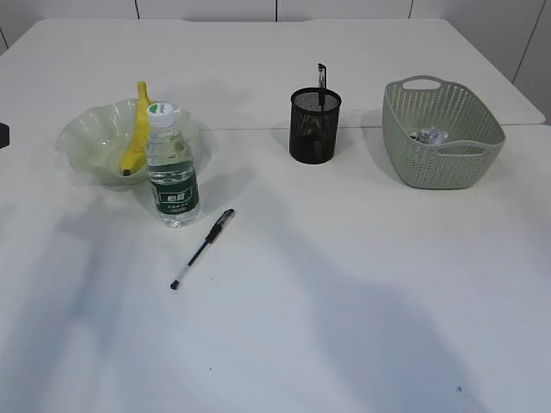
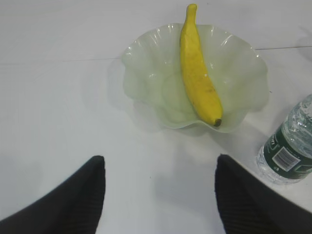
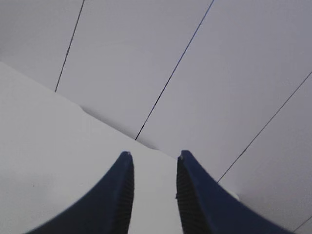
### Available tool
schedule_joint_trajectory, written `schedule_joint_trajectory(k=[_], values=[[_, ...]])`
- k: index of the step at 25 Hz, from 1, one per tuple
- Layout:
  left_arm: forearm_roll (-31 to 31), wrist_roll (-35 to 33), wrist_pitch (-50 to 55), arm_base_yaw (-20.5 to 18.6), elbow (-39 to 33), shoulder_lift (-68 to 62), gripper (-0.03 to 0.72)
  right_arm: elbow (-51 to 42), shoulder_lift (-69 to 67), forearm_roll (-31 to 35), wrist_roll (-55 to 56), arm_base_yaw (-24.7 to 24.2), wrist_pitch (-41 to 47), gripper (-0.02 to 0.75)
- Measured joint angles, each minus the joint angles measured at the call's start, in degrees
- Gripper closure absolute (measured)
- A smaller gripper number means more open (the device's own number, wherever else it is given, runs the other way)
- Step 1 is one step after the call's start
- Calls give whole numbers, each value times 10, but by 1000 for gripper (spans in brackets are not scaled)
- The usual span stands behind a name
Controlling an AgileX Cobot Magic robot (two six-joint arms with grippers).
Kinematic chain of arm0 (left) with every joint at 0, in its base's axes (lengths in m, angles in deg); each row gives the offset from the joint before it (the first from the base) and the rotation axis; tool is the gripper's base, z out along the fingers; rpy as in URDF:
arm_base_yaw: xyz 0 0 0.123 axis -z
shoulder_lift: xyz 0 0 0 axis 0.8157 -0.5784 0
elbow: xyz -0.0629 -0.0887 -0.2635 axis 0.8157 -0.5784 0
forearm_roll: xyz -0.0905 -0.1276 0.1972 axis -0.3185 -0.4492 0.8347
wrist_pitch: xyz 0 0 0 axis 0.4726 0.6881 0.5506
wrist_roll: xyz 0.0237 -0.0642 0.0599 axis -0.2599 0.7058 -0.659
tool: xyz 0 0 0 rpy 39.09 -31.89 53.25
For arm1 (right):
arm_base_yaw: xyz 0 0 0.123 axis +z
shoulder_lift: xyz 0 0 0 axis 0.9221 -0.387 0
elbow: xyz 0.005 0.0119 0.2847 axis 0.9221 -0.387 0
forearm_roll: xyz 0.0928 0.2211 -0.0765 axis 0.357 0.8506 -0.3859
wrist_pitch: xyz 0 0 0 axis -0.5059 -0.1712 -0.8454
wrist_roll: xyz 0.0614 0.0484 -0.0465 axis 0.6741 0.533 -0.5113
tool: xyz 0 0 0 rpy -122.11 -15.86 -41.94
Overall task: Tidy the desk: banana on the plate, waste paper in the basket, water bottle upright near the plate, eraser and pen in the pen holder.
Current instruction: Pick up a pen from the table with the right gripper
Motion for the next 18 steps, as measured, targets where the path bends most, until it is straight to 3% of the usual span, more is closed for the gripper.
schedule_joint_trajectory(k=[4,9,13,18], values=[[0,0,6,0,0,0,192,-16,76,6,-28,0,19,506],[0,0,16,0,0,0,193,-125,197,11,-53,0,42,506],[0,0,25,0,0,0,193,-284,316,29,-57,0,33,506],[0,0,31,0,0,0,193,-528,489,38,-14,0,-55,506]])
